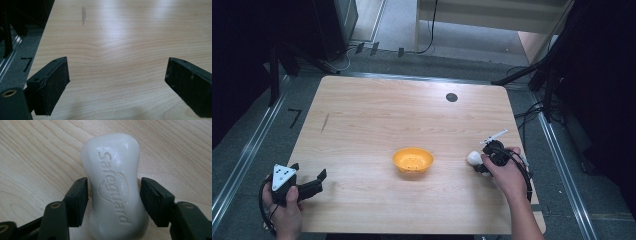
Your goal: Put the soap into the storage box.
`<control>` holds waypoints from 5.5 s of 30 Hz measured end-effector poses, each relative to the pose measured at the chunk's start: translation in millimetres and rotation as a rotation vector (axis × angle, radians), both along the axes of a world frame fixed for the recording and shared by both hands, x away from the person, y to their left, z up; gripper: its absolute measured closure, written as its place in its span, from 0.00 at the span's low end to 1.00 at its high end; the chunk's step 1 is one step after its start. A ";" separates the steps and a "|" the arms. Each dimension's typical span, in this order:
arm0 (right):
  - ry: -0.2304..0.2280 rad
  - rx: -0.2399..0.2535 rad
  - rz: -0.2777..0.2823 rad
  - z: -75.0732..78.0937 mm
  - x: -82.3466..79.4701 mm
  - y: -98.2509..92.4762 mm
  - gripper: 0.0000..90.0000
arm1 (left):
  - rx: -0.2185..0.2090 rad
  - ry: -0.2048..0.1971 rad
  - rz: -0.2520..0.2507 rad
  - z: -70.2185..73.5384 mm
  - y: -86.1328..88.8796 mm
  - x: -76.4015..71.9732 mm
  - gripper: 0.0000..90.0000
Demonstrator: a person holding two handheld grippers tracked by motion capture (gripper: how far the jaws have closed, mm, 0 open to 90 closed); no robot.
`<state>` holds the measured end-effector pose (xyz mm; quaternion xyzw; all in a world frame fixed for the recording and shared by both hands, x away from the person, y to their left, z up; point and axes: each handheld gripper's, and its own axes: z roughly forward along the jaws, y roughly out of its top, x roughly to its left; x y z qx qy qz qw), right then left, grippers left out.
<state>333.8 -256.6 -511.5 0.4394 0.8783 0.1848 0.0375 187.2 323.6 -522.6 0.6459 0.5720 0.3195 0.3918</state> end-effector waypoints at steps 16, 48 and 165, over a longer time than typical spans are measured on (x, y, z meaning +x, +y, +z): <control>-0.027 -0.004 0.038 -1.8 -1.8 -1.5 0.51 | -0.002 0.001 -0.004 -0.2 -0.6 0.0 0.07; -0.058 -0.035 0.095 -2.2 -3.4 1.6 0.54 | 0.004 0.013 -0.006 -0.1 -0.7 1.0 0.07; -0.198 0.073 0.603 63.1 3.6 161.8 0.56 | -0.004 0.029 -0.009 -0.2 -0.1 2.7 0.07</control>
